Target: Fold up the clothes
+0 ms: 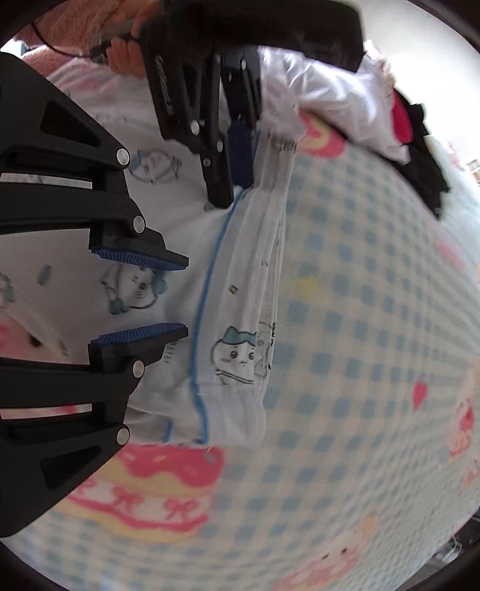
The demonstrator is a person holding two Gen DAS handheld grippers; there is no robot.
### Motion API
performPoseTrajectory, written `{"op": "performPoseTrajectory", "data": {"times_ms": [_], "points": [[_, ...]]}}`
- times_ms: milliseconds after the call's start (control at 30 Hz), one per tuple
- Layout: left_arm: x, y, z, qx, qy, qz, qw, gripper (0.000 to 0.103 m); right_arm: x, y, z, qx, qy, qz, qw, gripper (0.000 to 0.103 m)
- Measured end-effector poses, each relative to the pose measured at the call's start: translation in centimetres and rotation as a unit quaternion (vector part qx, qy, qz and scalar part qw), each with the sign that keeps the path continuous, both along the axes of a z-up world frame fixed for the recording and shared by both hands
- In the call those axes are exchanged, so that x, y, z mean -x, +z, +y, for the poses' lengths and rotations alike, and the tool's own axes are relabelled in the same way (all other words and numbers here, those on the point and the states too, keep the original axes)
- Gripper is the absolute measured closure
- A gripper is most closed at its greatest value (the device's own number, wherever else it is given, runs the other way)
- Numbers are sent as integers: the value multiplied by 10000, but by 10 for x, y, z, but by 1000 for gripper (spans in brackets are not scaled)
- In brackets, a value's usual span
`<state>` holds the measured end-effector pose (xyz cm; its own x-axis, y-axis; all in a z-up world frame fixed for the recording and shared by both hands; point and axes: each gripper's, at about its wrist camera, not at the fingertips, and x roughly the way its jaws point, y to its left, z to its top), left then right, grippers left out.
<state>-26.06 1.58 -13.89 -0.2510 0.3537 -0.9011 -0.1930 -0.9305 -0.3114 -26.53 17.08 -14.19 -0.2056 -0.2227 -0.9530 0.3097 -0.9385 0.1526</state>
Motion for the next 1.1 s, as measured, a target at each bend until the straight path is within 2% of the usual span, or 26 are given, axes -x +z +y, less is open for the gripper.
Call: {"op": "performPoseTrajectory", "data": {"times_ms": [133,233,333,400,467,500,567,600,667,700,767,833,1000,1100], "points": [[13,3,-6,1,342,402,9986,70,15,-12,4,118,-312,132,9994,79],[12,11,-15,-238,448,557,9972,70,16,2,22,338,-854,658,9936,84],[9,20,-23,-521,513,678,9950,67,10,16,35,484,-1118,984,9877,82],[6,23,-14,-640,190,649,9957,66,5,20,33,649,-875,902,9899,81],[-2,24,3,-535,-221,609,9965,66,1,16,21,540,-501,766,9943,80],[-6,22,13,-445,-454,550,9965,65,-1,14,15,485,-313,698,9959,76],[-14,14,28,-64,-735,387,9965,64,-4,11,3,375,62,560,9977,75],[-16,8,33,111,-790,265,9965,63,-5,8,0,317,156,514,9981,75],[-16,0,32,87,-805,34,9967,63,-1,-1,7,184,-96,535,9984,81],[-15,-1,29,-13,-781,-30,9969,62,0,-5,11,118,-223,545,9982,90],[-9,2,24,-148,-666,2,9977,62,2,-3,21,137,-554,719,9958,95],[-3,5,20,-248,-543,59,9982,62,3,4,31,235,-870,943,9915,93],[19,6,23,-131,-175,350,9991,62,-4,20,30,439,-815,1059,9901,87],[20,13,11,-373,149,489,9980,62,-14,27,25,477,-650,1074,9909,83]]}}
